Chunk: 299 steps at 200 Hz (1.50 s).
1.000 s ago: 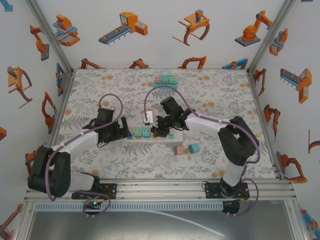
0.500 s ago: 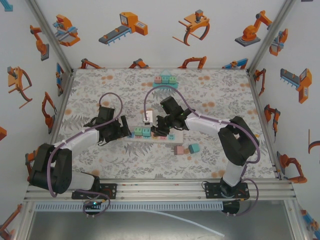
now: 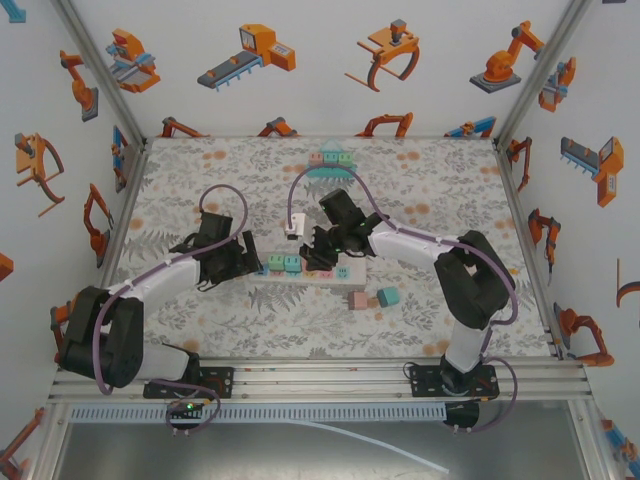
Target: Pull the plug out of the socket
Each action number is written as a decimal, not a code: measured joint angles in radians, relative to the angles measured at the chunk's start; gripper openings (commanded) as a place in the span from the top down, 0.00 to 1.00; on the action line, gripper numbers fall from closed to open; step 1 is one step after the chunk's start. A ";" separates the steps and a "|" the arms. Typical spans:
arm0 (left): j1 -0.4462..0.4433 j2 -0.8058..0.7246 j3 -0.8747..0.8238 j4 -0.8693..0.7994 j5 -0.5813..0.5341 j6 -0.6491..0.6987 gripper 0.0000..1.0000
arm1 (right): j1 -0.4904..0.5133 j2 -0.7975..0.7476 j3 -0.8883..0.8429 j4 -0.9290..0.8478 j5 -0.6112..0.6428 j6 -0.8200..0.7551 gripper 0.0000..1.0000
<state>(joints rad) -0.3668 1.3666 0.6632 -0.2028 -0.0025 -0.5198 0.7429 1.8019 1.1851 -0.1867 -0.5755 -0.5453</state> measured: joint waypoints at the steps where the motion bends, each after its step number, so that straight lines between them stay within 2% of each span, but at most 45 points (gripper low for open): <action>1: 0.000 0.000 0.000 0.000 0.000 0.000 0.22 | 0.000 0.000 0.000 0.000 0.000 0.000 0.86; 156: -0.025 0.006 0.017 -0.018 -0.058 -0.032 0.22 | 0.005 -0.028 -0.023 0.042 0.028 -0.053 0.87; 224: -0.035 -0.014 0.025 -0.055 -0.103 -0.034 0.22 | 0.005 -0.136 -0.052 0.117 0.030 -0.041 0.87; 265: -0.047 -0.092 0.029 -0.139 -0.101 -0.013 0.22 | 0.005 -0.203 -0.089 0.166 0.062 0.092 0.86; 299: -0.070 -0.217 0.064 -0.161 -0.080 0.026 0.22 | 0.005 -0.284 -0.110 0.213 0.208 0.419 0.87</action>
<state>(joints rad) -0.4370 1.1500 0.7273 -0.3634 -0.0826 -0.4942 0.7479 1.5181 1.0748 0.0265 -0.3672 -0.1261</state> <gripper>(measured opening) 0.781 0.350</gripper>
